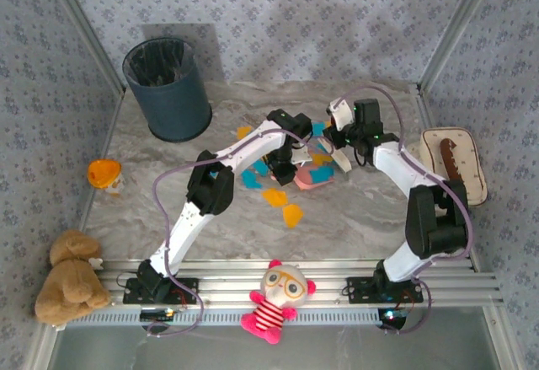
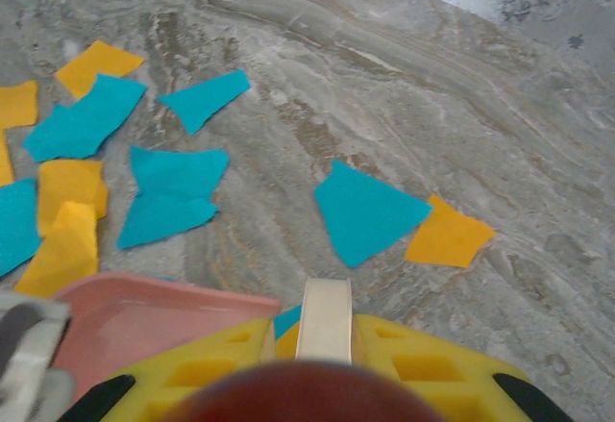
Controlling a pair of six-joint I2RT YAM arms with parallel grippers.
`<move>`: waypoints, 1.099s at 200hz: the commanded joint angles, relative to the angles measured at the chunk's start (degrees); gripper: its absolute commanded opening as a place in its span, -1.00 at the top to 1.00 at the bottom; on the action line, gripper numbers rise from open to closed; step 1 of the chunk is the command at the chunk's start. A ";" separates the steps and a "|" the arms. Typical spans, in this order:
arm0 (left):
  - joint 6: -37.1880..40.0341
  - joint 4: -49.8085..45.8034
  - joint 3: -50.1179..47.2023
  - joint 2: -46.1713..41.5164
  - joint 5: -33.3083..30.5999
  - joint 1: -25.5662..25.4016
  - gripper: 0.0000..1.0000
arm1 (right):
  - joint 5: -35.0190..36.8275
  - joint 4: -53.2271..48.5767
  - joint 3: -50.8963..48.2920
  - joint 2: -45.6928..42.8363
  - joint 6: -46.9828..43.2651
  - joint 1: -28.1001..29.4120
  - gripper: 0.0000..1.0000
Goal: Sweep away the paper scraps from the table
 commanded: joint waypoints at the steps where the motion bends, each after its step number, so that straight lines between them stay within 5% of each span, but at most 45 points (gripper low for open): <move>1: -1.21 -1.56 2.04 1.25 1.18 0.34 1.00 | -2.42 -5.32 -2.32 -2.83 0.55 2.14 1.00; 82: -0.81 -2.26 2.09 1.01 1.22 0.34 1.00 | 0.49 -3.72 -6.20 -11.19 3.90 5.91 1.00; 169: 0.43 -1.12 -0.48 -0.98 0.98 -0.06 1.00 | 19.55 8.19 -12.50 -15.35 10.38 6.03 1.00; 220: 0.61 -0.59 -1.01 -1.25 1.14 -0.19 1.00 | 15.94 8.48 -10.36 -10.61 10.99 5.54 1.00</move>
